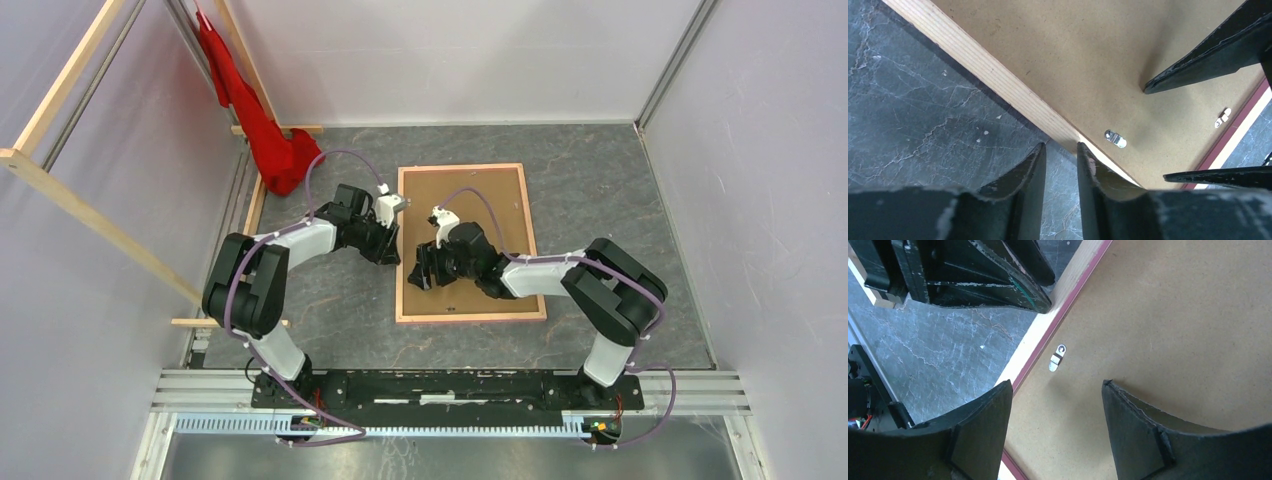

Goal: Put the photo into the frame
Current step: Install the photo frame at the center of the board.

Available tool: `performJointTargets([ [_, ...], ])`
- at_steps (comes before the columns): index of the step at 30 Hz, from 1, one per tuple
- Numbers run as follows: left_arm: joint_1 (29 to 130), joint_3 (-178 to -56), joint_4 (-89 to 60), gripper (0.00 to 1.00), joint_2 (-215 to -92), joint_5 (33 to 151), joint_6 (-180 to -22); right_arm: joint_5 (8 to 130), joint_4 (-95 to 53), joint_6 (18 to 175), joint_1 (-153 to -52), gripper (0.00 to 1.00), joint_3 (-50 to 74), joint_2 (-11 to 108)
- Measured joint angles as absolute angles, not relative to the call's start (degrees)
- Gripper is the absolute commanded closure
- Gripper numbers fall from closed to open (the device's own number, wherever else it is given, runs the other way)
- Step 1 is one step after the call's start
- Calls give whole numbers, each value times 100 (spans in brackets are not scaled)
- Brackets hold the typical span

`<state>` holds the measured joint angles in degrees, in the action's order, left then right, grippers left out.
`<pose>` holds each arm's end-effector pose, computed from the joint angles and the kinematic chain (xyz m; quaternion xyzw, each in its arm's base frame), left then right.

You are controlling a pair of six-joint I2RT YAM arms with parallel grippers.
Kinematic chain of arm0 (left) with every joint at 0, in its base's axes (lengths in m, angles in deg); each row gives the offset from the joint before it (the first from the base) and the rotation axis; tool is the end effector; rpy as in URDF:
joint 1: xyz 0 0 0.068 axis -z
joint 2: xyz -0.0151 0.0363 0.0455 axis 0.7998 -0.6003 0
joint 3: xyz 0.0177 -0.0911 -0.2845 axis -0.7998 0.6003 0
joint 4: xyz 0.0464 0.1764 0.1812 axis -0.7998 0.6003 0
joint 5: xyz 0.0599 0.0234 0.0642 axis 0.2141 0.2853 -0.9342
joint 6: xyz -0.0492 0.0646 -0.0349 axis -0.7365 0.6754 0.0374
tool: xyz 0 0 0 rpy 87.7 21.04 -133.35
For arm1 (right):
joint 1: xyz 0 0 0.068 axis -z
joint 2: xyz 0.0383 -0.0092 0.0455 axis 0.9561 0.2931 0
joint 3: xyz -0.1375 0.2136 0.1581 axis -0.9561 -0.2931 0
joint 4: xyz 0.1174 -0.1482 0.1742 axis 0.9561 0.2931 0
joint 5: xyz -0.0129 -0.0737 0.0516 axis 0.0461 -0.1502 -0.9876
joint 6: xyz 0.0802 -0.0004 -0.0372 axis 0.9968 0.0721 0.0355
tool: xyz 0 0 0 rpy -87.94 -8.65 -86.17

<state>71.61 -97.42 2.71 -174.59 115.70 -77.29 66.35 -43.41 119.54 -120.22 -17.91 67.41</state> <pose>0.3110 -0.1477 0.1574 0.3177 0.8738 -0.2766 0.2429 0.2521 0.2940 0.1566 -0.1771 0.8576 0.3597 0.3223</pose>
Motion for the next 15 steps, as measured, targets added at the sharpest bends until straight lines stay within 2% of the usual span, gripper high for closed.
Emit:
performJointTargets([
  [4, 7161, -9755, 242, 76, -17463, 11623, -7733, 6591, -4431, 11954, -12022, 28, -1741, 6833],
  [15, 7161, -9755, 220, 81, -17463, 11666, -7733, 6392, -4645, 12024, -12127, 30, -1642, 7027],
])
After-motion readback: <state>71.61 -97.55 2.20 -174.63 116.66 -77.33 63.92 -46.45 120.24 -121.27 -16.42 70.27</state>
